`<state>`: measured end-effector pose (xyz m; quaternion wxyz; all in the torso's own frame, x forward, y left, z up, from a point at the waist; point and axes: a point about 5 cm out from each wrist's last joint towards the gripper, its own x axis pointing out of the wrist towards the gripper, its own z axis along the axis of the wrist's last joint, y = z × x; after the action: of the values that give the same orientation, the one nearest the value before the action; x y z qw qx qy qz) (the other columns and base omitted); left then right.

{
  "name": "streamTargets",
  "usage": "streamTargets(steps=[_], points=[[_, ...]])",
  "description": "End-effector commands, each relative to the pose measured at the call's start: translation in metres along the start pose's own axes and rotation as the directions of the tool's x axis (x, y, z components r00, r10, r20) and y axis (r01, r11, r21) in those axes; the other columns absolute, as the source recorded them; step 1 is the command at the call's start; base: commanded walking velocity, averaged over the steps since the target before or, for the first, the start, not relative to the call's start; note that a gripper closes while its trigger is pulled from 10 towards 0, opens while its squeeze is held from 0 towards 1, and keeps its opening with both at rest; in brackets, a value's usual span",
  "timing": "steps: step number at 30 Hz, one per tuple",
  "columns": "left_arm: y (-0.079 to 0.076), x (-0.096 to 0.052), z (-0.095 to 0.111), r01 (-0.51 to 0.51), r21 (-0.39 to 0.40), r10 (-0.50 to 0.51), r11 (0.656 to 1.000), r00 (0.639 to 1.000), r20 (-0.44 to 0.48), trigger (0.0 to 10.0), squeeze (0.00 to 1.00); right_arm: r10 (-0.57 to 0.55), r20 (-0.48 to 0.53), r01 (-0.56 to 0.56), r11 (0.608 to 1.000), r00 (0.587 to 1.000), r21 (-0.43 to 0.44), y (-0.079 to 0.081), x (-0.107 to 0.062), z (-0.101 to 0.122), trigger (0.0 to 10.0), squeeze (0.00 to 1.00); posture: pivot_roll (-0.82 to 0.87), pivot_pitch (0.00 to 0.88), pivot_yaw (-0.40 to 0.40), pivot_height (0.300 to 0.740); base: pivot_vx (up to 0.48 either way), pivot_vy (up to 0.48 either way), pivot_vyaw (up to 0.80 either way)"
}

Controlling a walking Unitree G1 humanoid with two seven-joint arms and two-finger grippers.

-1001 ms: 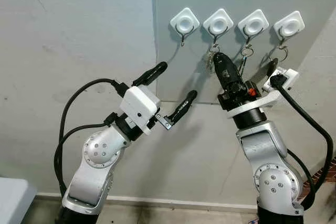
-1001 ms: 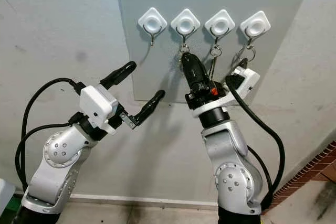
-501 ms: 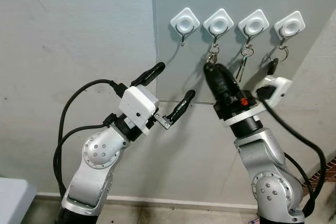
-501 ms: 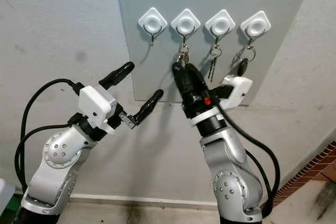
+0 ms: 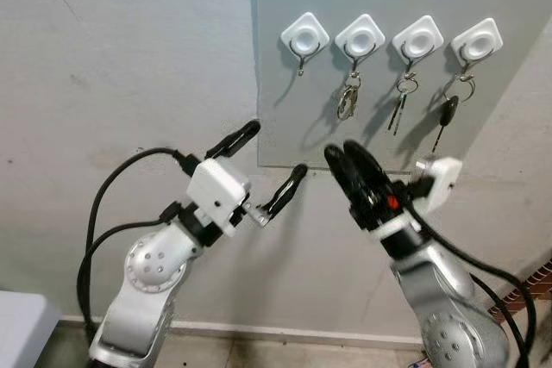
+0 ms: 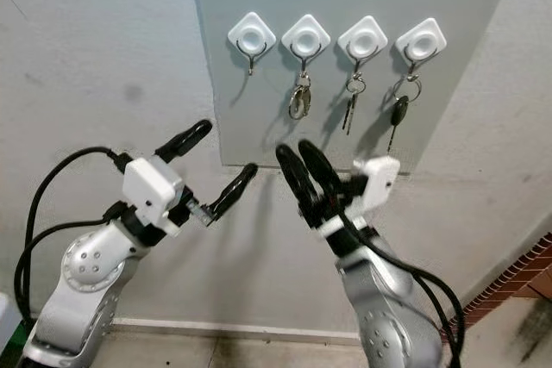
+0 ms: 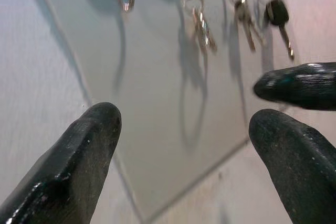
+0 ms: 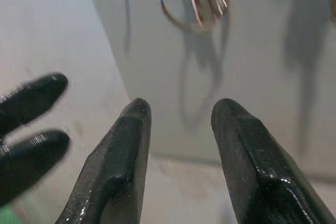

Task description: Hang keys on a hook

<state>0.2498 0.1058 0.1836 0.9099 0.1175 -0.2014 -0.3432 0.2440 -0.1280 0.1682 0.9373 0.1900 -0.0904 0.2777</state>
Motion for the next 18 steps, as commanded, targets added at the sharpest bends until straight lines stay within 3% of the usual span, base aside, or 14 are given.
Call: streamTargets(steps=[1,5,18], points=[[0.002,-0.004,-0.001,0.009,0.005,-0.009,1.0,1.0,-0.004,10.0,0.0,0.033,0.013,-0.033,0.999,0.999,-0.026,0.005,0.0,0.004,10.0,0.0,0.01,0.0,0.033,0.74,0.0,0.0,0.0],[-0.002,-0.013,-0.008,0.023,-0.009,-0.023,1.0,0.999,-0.041,10.0,0.0,0.041,-0.038,-0.043,0.997,0.998,-0.061,0.004,-0.009,-0.004,10.0,0.0,0.01,0.0,0.033,0.74,0.0,0.0,0.0],[-0.024,-0.043,-0.04,0.057,-0.078,-0.071,0.995,0.98,-0.186,10.0,0.0,0.017,-0.195,-0.026,0.999,0.981,-0.047,-0.003,-0.036,-0.044,10.0,0.0,0.02,0.0,0.03,0.74,0.0,0.0,0.0]])
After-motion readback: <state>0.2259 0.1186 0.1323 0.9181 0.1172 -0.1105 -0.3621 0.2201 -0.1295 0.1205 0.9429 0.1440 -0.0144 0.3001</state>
